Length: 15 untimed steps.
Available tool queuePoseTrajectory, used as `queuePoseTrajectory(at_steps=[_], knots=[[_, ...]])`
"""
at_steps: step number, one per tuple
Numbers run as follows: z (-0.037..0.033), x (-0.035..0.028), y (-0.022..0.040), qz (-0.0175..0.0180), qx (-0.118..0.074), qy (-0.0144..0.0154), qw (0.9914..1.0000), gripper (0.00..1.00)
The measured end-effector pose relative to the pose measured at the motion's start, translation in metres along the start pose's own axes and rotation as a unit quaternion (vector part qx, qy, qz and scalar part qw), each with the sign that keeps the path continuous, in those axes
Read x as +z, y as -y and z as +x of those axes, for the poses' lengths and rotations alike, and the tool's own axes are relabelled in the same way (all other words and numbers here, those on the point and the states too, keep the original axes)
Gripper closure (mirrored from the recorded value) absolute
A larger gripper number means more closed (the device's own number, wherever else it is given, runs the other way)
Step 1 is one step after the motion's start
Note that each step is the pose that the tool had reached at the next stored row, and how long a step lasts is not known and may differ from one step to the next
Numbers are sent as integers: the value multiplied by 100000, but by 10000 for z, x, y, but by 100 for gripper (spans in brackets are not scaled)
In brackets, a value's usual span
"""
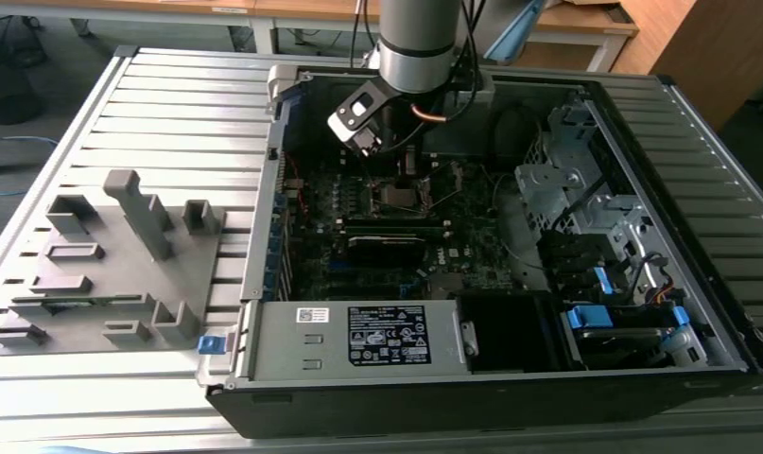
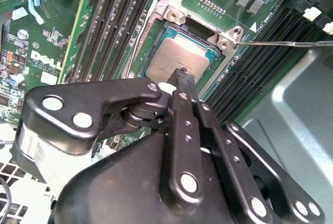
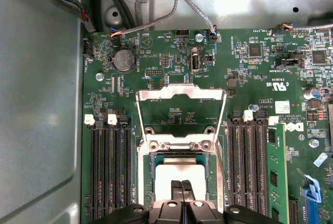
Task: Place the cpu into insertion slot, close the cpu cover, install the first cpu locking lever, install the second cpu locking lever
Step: 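Place the cpu into insertion slot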
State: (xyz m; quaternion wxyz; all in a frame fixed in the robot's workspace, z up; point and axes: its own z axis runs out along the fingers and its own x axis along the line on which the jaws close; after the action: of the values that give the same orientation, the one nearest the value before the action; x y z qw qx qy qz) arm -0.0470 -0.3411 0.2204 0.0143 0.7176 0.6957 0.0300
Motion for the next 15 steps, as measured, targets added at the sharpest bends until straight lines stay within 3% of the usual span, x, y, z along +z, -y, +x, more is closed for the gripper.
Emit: queuePoseTrajectory(at_steps=[7,15], knots=[[1,-30,-2,-2,1,0,100000,89],[5,-216,-14,-1,0,-2,100000,89]])
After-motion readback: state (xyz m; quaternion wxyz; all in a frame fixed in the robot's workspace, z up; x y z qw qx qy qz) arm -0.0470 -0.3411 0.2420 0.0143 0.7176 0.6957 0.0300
